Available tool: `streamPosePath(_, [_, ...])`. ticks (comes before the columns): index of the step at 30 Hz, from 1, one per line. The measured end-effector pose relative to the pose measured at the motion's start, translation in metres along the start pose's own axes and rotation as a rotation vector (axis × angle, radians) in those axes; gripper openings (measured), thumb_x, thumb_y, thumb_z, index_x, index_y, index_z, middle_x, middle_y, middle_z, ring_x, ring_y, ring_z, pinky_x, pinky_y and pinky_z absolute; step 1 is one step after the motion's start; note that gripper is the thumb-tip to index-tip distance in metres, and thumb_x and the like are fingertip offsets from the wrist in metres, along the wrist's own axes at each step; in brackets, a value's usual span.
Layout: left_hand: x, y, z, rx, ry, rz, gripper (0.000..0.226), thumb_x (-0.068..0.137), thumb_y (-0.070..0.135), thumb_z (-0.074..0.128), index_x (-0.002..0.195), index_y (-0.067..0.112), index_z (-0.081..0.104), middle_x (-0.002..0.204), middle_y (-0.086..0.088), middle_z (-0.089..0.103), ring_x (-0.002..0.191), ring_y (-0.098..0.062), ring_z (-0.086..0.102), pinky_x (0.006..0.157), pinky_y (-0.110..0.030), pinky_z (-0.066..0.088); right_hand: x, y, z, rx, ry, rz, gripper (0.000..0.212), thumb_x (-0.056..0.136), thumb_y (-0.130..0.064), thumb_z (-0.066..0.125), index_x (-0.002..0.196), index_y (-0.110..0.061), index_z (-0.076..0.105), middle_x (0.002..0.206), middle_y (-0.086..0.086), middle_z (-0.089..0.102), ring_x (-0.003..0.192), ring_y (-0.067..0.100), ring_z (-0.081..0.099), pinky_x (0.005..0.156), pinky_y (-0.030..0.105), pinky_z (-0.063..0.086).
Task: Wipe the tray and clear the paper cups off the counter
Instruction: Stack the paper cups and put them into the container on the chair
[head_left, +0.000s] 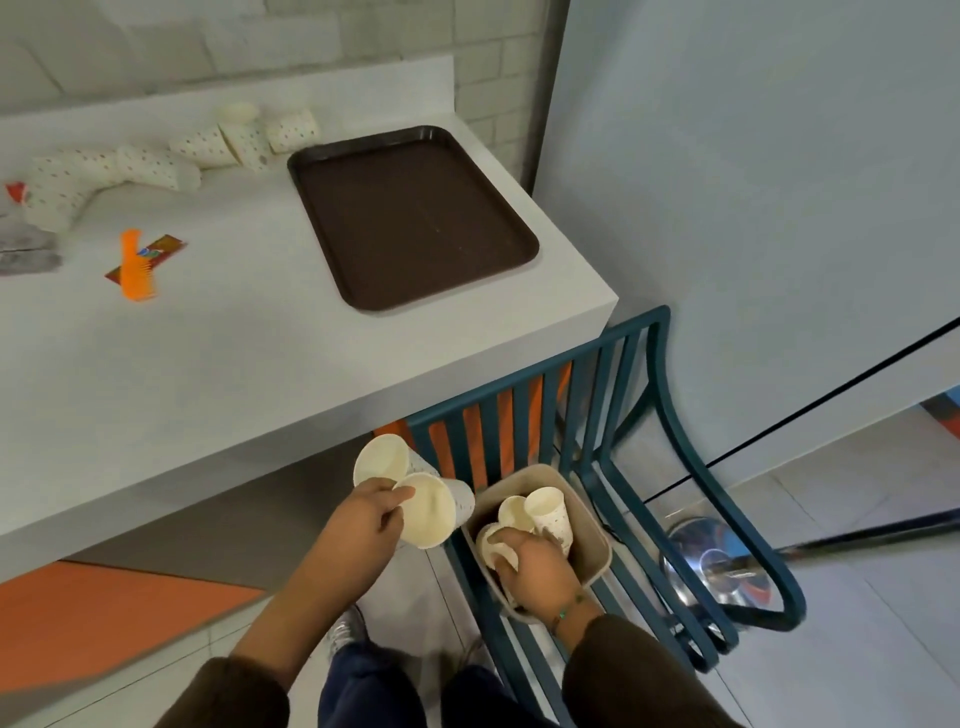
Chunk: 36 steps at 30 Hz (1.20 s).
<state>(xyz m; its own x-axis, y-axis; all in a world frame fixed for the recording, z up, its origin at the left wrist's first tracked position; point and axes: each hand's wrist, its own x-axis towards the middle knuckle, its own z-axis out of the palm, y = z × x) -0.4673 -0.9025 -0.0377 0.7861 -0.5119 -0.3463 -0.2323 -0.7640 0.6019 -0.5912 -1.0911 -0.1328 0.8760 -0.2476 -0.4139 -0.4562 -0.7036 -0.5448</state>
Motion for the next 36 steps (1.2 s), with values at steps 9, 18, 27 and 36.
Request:
streamPosePath(9, [-0.002, 0.016, 0.053, 0.195, -0.140, 0.040, 0.040, 0.096, 0.016, 0.039, 0.135, 0.018, 0.046, 0.139, -0.003, 0.039, 0.112, -0.020, 0.054, 0.100, -0.023, 0.039, -0.018, -0.029, -0.023, 0.688, 0.135, -0.037, 0.061, 0.069, -0.074, 0.057, 0.120, -0.042, 0.054, 0.115, -0.019, 0.061, 0.107, -0.003, 0.056, 0.087, 0.014, 0.047])
streamPosePath(18, [-0.007, 0.022, 0.077, 0.009, -0.164, 0.099, 0.024, 0.094, 0.019, 0.048, 0.103, 0.041, 0.052, 0.120, 0.003, 0.055, 0.090, -0.007, 0.054, 0.079, -0.009, 0.039, -0.014, -0.001, -0.023, 0.399, 0.180, 0.167, 0.028, 0.096, -0.013, 0.042, 0.119, -0.015, 0.058, 0.111, 0.008, 0.065, 0.101, 0.022, 0.059, 0.087, 0.024, 0.045])
streamPosePath(27, [0.005, 0.004, 0.071, -0.074, -0.029, -0.061, 0.037, 0.089, 0.018, 0.058, 0.122, 0.032, 0.046, 0.116, 0.003, 0.062, 0.083, -0.007, 0.055, 0.078, -0.014, 0.042, 0.032, 0.023, -0.018, 0.366, 0.118, 0.398, 0.031, 0.093, -0.014, 0.043, 0.122, -0.009, 0.052, 0.115, 0.020, 0.062, 0.097, 0.037, 0.063, 0.085, 0.046, 0.053])
streamPosePath(36, [0.003, 0.005, 0.067, -0.020, -0.064, 0.017, 0.035, 0.091, 0.017, 0.055, 0.124, 0.030, 0.051, 0.125, 0.001, 0.058, 0.103, -0.012, 0.058, 0.086, -0.015, 0.041, 0.018, 0.020, -0.021, 0.392, 0.016, 0.194, 0.046, 0.081, -0.042, 0.064, 0.124, -0.034, 0.050, 0.124, -0.007, 0.059, 0.107, 0.015, 0.056, 0.093, 0.027, 0.043])
